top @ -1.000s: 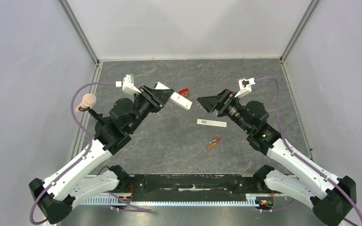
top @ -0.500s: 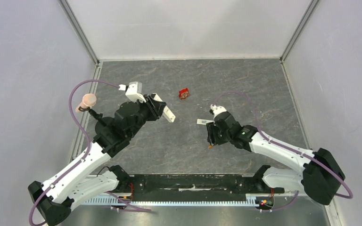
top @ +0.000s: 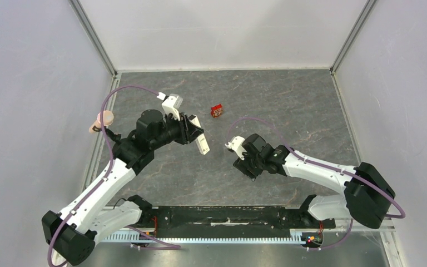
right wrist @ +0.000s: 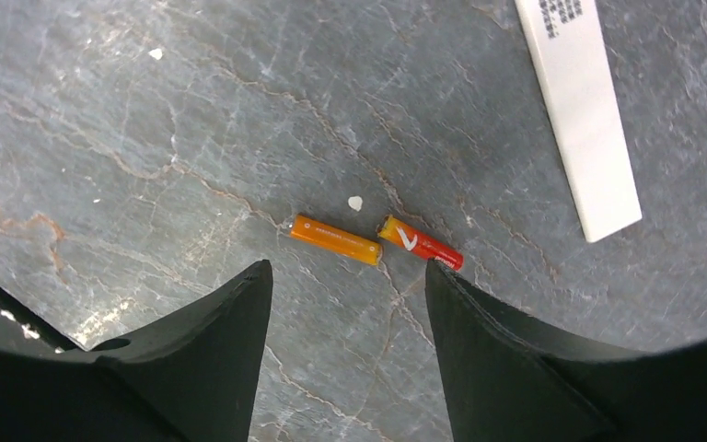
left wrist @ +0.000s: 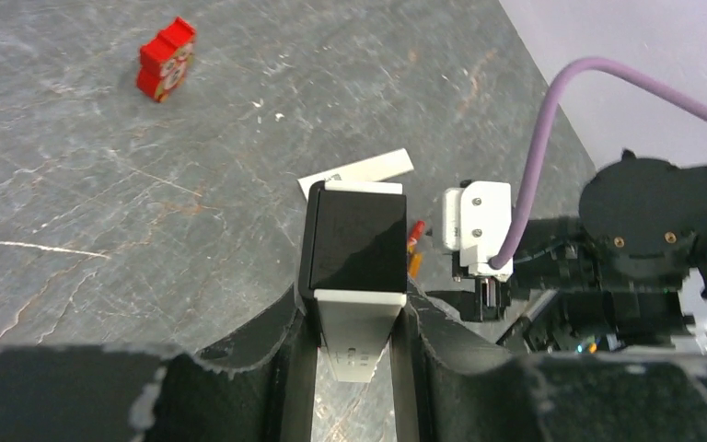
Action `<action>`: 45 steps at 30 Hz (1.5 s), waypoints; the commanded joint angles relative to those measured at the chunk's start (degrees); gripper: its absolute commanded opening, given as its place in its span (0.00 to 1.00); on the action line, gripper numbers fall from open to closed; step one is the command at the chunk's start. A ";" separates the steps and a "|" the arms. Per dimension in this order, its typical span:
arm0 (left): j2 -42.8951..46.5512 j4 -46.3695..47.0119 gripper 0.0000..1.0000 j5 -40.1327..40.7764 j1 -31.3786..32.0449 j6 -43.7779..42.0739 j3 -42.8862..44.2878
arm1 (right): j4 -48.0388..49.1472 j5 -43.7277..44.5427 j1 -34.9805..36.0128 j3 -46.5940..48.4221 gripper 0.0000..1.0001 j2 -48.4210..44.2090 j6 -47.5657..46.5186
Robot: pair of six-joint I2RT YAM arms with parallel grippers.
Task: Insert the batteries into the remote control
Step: Pick up the battery from the center of the board.
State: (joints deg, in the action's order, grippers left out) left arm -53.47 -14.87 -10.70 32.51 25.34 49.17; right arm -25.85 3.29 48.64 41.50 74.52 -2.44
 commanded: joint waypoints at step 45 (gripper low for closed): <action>-2.90 5.22 0.02 -23.15 -10.13 -11.98 5.50 | -2.46 -0.65 1.67 7.34 0.34 14.34 -19.52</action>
State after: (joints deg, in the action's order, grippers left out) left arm -55.94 -13.08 -32.14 22.83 15.92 51.88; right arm -28.58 1.54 50.04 46.78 87.13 -22.31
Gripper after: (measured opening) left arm 0.360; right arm 0.407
